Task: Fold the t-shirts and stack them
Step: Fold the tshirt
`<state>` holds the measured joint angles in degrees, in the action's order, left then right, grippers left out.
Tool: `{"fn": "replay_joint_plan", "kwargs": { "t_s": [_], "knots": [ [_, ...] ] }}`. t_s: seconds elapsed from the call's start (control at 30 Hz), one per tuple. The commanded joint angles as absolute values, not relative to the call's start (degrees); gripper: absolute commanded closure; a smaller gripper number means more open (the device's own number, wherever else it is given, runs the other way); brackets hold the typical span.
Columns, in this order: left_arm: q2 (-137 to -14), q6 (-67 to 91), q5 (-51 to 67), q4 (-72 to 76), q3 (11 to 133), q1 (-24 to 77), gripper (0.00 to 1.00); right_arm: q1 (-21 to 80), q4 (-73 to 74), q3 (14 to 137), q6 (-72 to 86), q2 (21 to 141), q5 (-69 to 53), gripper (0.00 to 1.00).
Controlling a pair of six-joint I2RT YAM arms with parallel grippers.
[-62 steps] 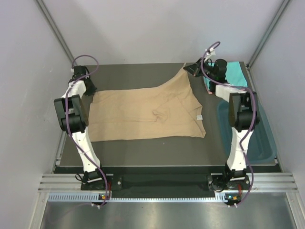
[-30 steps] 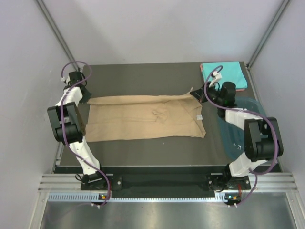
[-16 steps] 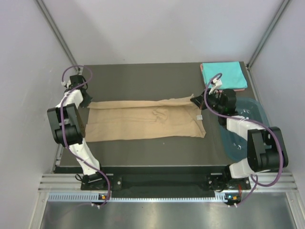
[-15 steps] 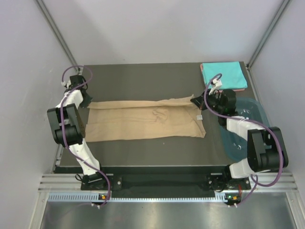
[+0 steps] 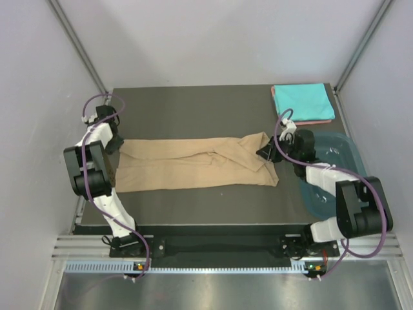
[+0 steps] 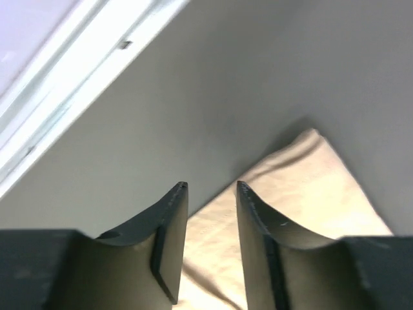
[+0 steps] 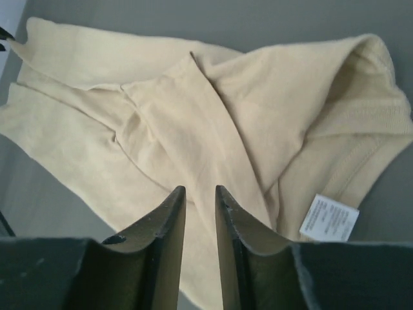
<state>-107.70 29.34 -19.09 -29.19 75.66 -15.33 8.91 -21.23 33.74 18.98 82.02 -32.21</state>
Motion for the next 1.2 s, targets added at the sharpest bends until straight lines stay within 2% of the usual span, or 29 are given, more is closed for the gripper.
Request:
{"fn": "replay_joint_plan", "kwargs": {
  "t_s": [0.0,0.1,0.2,0.27,0.4,0.53,0.7,0.8,1.17],
  "knots": [
    [-104.3,30.9,-26.0,-34.2,78.8,-15.7,0.57,9.7,-13.8,34.6,16.6,75.3,-30.8,0.73],
    [-101.8,32.0,-25.4,-34.6,78.1,-15.6,0.56,9.9,-9.3,35.3,16.8,72.2,-27.0,0.71],
    [-98.6,32.3,-17.5,-30.8,74.9,-15.6,0.56,10.5,-8.9,37.2,17.4,72.5,-26.5,0.70],
    [-97.3,32.3,-7.0,-26.1,72.0,-15.3,0.56,11.1,-9.1,38.5,17.4,73.8,-25.5,0.69],
    [-99.4,31.0,3.7,-21.4,69.3,-14.6,0.56,12.3,-10.1,42.9,16.0,79.8,-25.5,0.66],
    [-103.7,31.5,3.3,-23.1,70.7,-14.6,0.57,14.3,-1.6,49.8,13.5,86.3,-22.9,0.65],
    [-108.8,31.8,-6.9,-32.0,75.1,-14.7,0.57,16.0,5.2,53.1,13.2,88.6,-16.8,0.61],
    [-109.5,32.4,-8.8,-34.5,77.4,-14.6,0.57,16.5,9.0,54.3,12.1,89.9,-15.1,0.59],
    [-102.7,33.3,-1.1,-34.0,77.0,-13.7,0.55,17.6,9.8,61.5,2.0,98.2,-22.6,0.57]
  ]
}}
